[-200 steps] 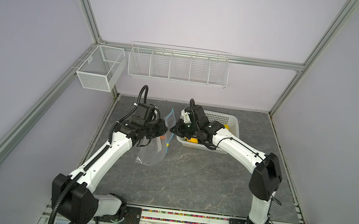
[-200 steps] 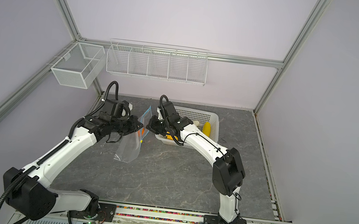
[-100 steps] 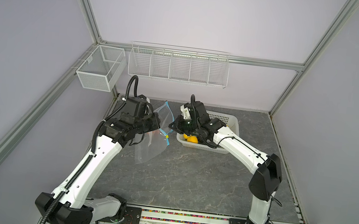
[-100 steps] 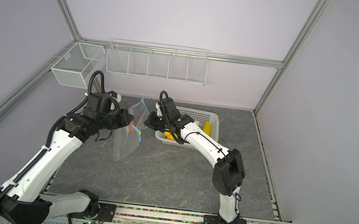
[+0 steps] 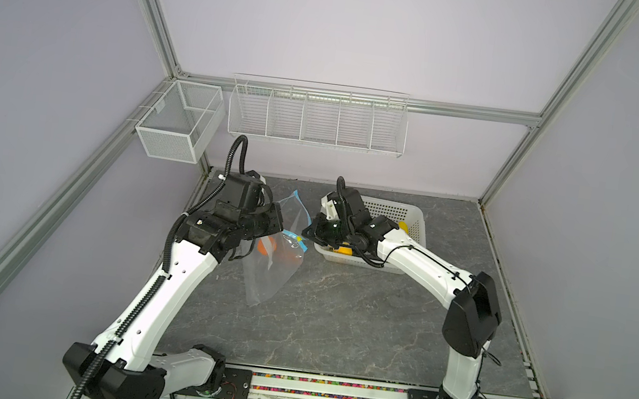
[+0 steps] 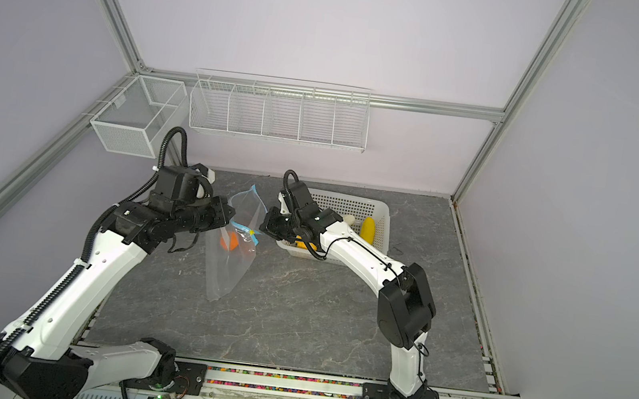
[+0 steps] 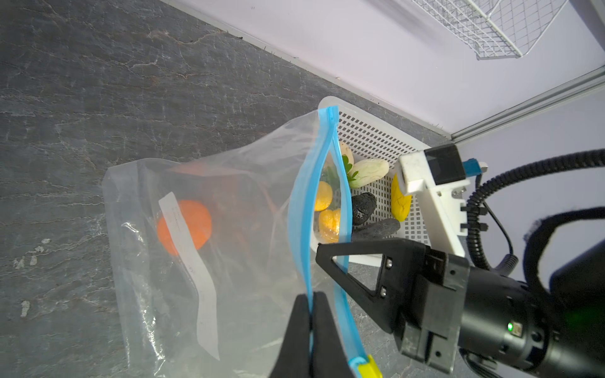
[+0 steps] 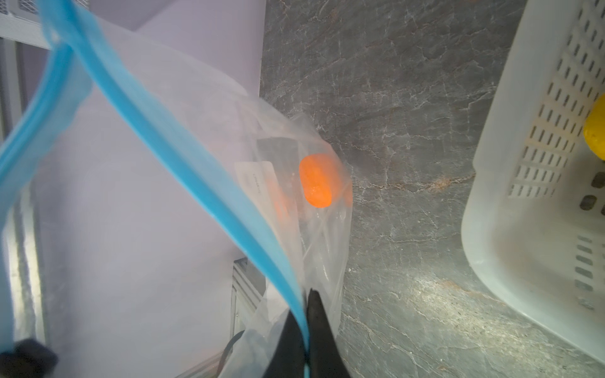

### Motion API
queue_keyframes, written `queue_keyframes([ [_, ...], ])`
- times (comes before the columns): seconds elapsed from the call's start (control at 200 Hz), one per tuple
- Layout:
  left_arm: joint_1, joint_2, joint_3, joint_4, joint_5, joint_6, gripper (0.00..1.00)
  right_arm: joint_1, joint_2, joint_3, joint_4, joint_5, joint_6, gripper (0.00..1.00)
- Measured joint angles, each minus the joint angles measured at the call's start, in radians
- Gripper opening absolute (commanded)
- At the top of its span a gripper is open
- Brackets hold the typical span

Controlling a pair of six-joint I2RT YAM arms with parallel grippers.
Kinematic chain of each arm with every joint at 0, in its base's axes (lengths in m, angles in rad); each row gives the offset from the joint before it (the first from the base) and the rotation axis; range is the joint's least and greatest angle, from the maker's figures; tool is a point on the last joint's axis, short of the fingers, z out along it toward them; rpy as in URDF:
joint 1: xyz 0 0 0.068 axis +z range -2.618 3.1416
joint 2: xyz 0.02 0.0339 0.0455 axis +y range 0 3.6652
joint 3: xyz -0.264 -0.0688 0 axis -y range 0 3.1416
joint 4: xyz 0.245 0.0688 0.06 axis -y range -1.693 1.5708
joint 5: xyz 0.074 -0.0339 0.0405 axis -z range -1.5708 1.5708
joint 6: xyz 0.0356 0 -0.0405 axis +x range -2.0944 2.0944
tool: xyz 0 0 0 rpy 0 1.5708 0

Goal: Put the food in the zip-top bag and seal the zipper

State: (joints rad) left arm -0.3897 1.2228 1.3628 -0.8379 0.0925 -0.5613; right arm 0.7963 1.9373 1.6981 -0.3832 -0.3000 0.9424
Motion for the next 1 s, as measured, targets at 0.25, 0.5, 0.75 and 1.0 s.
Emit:
queue_keyframes([
  [0.25, 0.003, 0.079, -0.02, 0.011, 0.036, 0.018, 0.0, -0.001, 0.013, -0.057, 0.015, 0.0, 0.0, 0.07],
  [0.5, 0.003, 0.123, -0.05, 0.059, 0.092, 0.021, 0.0, -0.003, 0.013, -0.158, 0.043, 0.011, 0.0, 0.07],
  [0.75, 0.0, 0.138, -0.133, 0.112, 0.147, 0.021, 0.0, 0.0, -0.005, -0.242, 0.067, 0.015, 0.003, 0.07],
  [1.0, -0.02, 0.142, -0.185, 0.16, 0.163, 0.021, 0.0, 0.007, -0.008, -0.255, 0.07, 0.015, 0.003, 0.1],
])
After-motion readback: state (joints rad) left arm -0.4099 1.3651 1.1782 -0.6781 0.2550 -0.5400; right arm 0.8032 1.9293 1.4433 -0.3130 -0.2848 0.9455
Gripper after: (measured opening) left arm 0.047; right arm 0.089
